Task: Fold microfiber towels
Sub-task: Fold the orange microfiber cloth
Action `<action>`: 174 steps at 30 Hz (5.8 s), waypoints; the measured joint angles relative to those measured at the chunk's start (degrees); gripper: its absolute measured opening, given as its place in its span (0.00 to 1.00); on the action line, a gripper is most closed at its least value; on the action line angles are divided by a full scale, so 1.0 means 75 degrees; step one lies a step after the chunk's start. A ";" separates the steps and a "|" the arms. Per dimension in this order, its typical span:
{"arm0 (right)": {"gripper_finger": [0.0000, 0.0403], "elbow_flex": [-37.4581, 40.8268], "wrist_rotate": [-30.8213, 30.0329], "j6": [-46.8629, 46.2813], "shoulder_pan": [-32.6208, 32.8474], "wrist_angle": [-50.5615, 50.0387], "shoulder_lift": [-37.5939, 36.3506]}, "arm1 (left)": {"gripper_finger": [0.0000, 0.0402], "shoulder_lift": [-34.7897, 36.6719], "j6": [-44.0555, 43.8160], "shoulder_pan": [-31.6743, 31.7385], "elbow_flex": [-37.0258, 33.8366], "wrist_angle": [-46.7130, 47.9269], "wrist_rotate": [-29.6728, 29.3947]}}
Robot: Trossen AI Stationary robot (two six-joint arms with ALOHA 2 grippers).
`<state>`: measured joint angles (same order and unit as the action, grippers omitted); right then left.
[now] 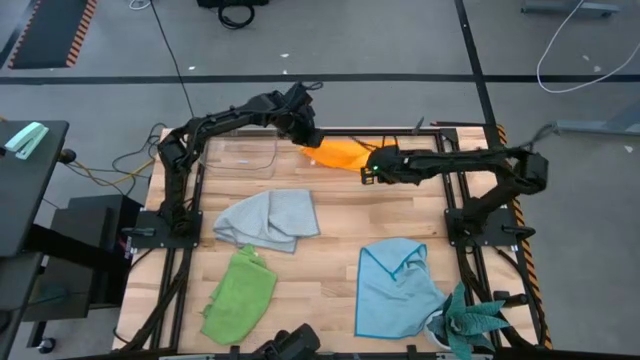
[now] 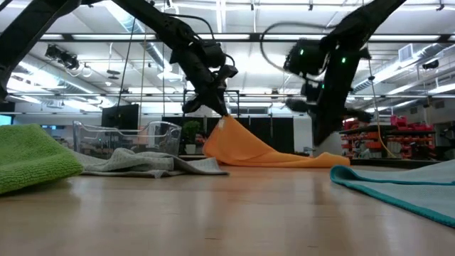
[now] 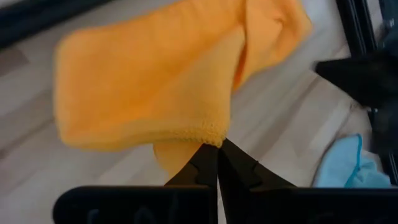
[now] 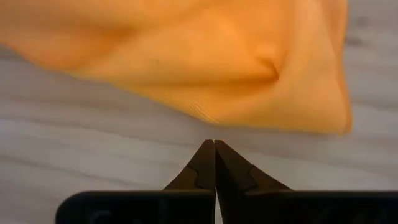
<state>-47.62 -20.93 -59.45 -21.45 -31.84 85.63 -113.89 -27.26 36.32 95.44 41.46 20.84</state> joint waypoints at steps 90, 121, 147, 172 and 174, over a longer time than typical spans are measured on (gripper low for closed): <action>0.35 -0.0265 -0.0053 0.0092 0.1978 0.3524 -0.0435 | 0.00 -0.0006 -0.0284 -0.1143 -0.0009 -0.2471 0.1843; 0.02 -0.0265 -0.0426 0.0094 0.1828 0.3327 -0.0441 | 0.01 -0.0006 -0.0467 -0.1222 -0.0009 -0.3084 0.2013; 0.00 -0.1311 -0.0942 0.0536 0.1588 -0.0472 -0.2460 | 0.19 0.0491 0.3187 -0.1192 -0.0047 0.0404 -0.0122; 0.00 -0.2757 0.0200 0.2092 0.0929 -0.0666 -0.2036 | 0.34 -0.0509 0.3473 -0.2454 -0.0055 -0.1618 -0.3179; 0.00 -0.2757 0.0241 0.2126 0.0886 -0.0654 -0.2055 | 0.35 -0.0548 0.3459 -0.2475 -0.0055 -0.1785 -0.3181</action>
<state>-68.29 -19.12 -43.51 -14.81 -36.74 70.22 -117.99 -1.32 17.76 95.03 28.07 -3.03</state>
